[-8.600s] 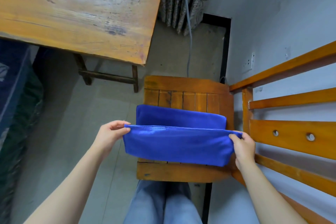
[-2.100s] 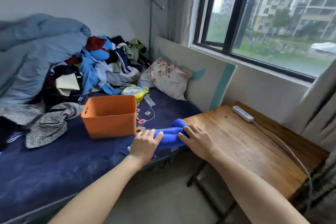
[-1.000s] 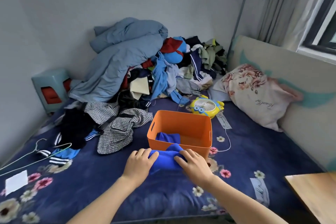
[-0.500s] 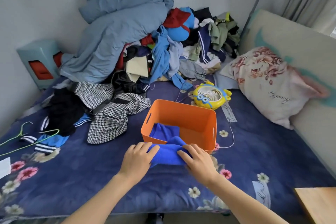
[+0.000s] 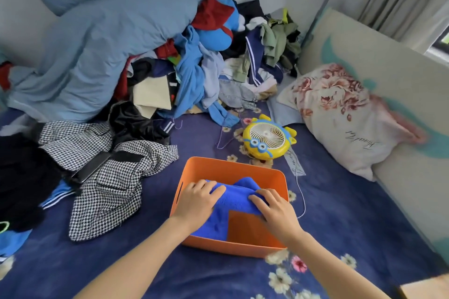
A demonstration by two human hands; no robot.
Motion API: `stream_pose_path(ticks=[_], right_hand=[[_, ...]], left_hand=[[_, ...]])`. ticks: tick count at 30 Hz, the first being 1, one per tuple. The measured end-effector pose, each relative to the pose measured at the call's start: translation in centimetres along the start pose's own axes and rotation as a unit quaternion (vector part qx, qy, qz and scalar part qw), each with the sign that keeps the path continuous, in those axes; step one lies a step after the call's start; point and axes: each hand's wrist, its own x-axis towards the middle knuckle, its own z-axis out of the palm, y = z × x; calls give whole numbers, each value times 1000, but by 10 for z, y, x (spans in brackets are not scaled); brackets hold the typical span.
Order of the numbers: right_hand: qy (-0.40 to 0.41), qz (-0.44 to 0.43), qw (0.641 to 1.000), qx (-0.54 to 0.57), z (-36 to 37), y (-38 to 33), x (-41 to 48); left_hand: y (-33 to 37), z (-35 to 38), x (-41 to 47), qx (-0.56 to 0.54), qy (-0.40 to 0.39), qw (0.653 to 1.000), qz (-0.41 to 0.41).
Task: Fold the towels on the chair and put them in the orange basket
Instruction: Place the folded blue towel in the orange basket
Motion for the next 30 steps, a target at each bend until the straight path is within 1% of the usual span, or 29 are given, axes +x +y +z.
stream_pose_path(ticks=[3,5,9,12,15,16,18,20,22,23,24,26,27,30], right_hand=[[-74,57,995,19,18,4,3],[-125,88,987,43,31,8,0],[-191,129,971,65,59,24,9],[-200,157,962,97,80,34,20],[-171,141,969,107,102,38,34],[-173,137,968,120,114,37,34],[-241,137,946,165,144,30,32],[-340,136,912,185,180,20,27],[-427,119,872,209,210,7,20],[-469,98,854,202,218,0,20],[-510,85,832,199,224,-5,20],[-551,78,810,186,235,-12,20],[-554,77,809,179,238,-13,19],[-566,68,804,169,241,-11,15]], left_hand=[[-14,22,17,-17,-47,999,18],[-17,39,24,-32,-95,995,28],[-31,62,50,-10,-147,989,27],[-45,72,65,-3,-168,986,3],[-54,82,72,15,-189,982,-27],[-58,88,70,26,-191,981,-33],[-68,112,57,50,-218,973,-47],[-74,141,43,65,-281,955,-73],[-74,162,27,70,-401,909,-89],[-74,170,19,63,-452,884,-102],[-74,182,9,69,-483,866,-109],[-70,198,-2,57,-534,836,-116],[-66,203,-6,47,-547,826,-130],[-59,211,-9,35,-555,815,-161]])
